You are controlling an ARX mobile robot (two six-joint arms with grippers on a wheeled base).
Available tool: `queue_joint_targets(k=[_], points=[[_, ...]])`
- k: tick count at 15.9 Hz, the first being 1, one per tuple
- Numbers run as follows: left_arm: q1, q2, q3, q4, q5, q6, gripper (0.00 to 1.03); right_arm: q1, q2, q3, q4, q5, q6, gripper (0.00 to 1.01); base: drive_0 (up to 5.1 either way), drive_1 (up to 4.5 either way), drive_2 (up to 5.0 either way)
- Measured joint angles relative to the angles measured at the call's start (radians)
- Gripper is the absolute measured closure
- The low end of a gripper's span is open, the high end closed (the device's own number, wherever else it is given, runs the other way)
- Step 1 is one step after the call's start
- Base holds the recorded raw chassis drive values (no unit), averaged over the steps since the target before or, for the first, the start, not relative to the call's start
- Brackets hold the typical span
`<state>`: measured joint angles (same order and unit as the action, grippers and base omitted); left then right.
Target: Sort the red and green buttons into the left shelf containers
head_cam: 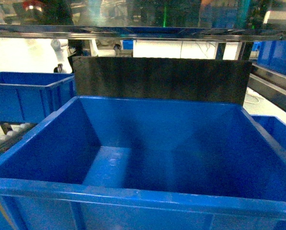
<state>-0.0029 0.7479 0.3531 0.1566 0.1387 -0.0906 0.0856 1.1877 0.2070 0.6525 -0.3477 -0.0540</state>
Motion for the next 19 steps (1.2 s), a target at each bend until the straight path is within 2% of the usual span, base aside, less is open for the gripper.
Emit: queue_joint_targets(k=[5, 7, 8, 13, 16, 17, 19], points=[[0.000, 0.000, 0.000, 0.000, 0.000, 0.000, 0.78, 0.115, 0.247, 0.118, 0.104, 0.047, 0.009, 0.73, 0.0, 0.00, 0.0], [0.000, 0.000, 0.000, 0.000, 0.000, 0.000, 0.78, 0.152, 0.402, 0.219, 0.096, 0.060, -0.011, 0.73, 0.0, 0.00, 0.0], [0.000, 0.000, 0.000, 0.000, 0.000, 0.000, 0.78, 0.152, 0.447, 0.250, 0.089, 0.066, -0.023, 0.73, 0.0, 0.00, 0.0], [0.000, 0.000, 0.000, 0.000, 0.000, 0.000, 0.78, 0.128, 0.726, 0.561, -0.165, 0.123, -0.037, 0.73, 0.0, 0.00, 0.0], [0.000, 0.000, 0.000, 0.000, 0.000, 0.000, 0.78, 0.147, 0.771, 0.716, -0.332, 0.110, -0.070, 0.73, 0.0, 0.00, 0.0], [0.000, 0.000, 0.000, 0.000, 0.000, 0.000, 0.78, 0.161, 0.775, 0.758, -0.383, 0.109, -0.079, 0.69, 0.0, 0.00, 0.0], [0.000, 0.000, 0.000, 0.000, 0.000, 0.000, 0.78, 0.177, 0.775, 0.780, -0.398, 0.089, -0.079, 0.49, 0.0, 0.00, 0.0]])
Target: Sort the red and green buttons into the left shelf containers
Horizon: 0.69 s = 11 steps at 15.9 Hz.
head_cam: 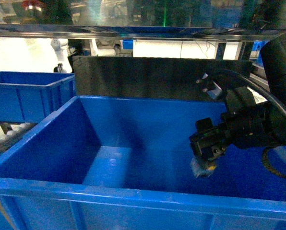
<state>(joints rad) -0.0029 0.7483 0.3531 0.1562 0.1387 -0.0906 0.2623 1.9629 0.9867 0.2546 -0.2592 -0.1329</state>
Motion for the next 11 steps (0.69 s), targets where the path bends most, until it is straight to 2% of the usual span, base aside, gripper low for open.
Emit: queue_joint_targets(k=[2, 4, 7, 11], points=[[0.000, 0.000, 0.000, 0.000, 0.000, 0.000, 0.78, -0.002, 0.000, -0.006, 0.018, -0.002, 0.002, 0.27, 0.0, 0.00, 0.0], [0.000, 0.000, 0.000, 0.000, 0.000, 0.000, 0.78, -0.002, -0.016, -0.063, 0.092, 0.006, 0.009, 0.04, 0.0, 0.00, 0.0], [0.000, 0.000, 0.000, 0.000, 0.000, 0.000, 0.78, 0.006, -0.084, -0.195, 0.246, 0.033, 0.001, 0.03, 0.0, 0.00, 0.0], [0.000, 0.000, 0.000, 0.000, 0.000, 0.000, 0.78, 0.012, -0.201, -0.383, 0.413, 0.066, 0.017, 0.03, 0.0, 0.00, 0.0]])
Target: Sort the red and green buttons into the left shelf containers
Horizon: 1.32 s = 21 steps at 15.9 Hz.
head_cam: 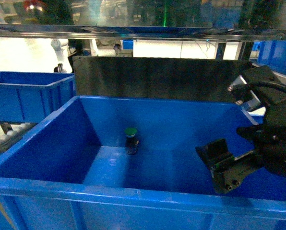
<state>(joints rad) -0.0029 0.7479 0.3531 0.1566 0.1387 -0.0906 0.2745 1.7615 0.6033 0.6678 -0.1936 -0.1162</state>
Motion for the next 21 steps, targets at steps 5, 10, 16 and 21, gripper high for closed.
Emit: queue_joint_targets(k=[5, 10, 16, 21], points=[[0.000, 0.000, 0.000, 0.000, 0.000, 0.000, 0.78, -0.116, -0.359, -0.284, 0.139, 0.008, 0.025, 0.03, 0.0, 0.00, 0.0], [0.000, -0.001, 0.000, 0.000, 0.000, 0.000, 0.78, -0.472, -1.049, -0.470, -0.258, -0.204, 0.068, 0.03, 0.0, 0.00, 0.0], [0.000, -0.001, 0.000, 0.000, 0.000, 0.000, 0.78, -0.679, -1.586, -0.513, -0.766, -0.443, -0.001, 0.03, 0.0, 0.00, 0.0], [0.000, -0.002, 0.000, 0.000, -0.001, -0.005, 0.78, -0.468, -1.742, -0.592, -0.661, -0.010, 0.086, 0.46, 0.0, 0.00, 0.0]])
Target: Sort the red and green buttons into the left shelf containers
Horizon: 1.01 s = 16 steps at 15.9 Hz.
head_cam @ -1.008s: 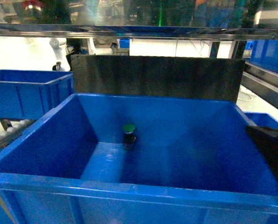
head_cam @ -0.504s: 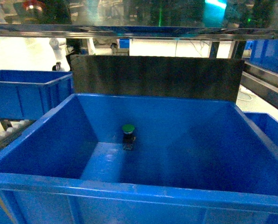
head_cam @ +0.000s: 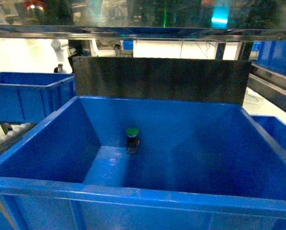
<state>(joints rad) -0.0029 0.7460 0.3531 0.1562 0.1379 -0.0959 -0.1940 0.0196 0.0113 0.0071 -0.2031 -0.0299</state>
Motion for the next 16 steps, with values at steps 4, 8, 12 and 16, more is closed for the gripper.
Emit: queue_joint_targets(k=[4, 8, 12, 16], points=[[0.000, 0.000, 0.000, 0.000, 0.000, -0.002, 0.78, 0.203, -0.014, 0.000, -0.012, 0.184, 0.012, 0.42, 0.0, 0.00, 0.0], [-0.006, 0.000, 0.000, -0.011, 0.002, -0.002, 0.78, 0.194, -0.014, 0.000, -0.011, 0.200, 0.014, 0.01, 0.0, 0.00, 0.0], [-0.101, 0.076, -0.004, 0.021, 0.000, -0.005, 0.78, 0.194, -0.014, 0.000, -0.011, 0.200, 0.014, 0.03, 0.0, 0.00, 0.0], [-0.184, 0.161, -0.004, 0.083, -0.014, -0.005, 0.78, 0.194, -0.014, 0.000, -0.011, 0.200, 0.014, 0.03, 0.0, 0.00, 0.0]])
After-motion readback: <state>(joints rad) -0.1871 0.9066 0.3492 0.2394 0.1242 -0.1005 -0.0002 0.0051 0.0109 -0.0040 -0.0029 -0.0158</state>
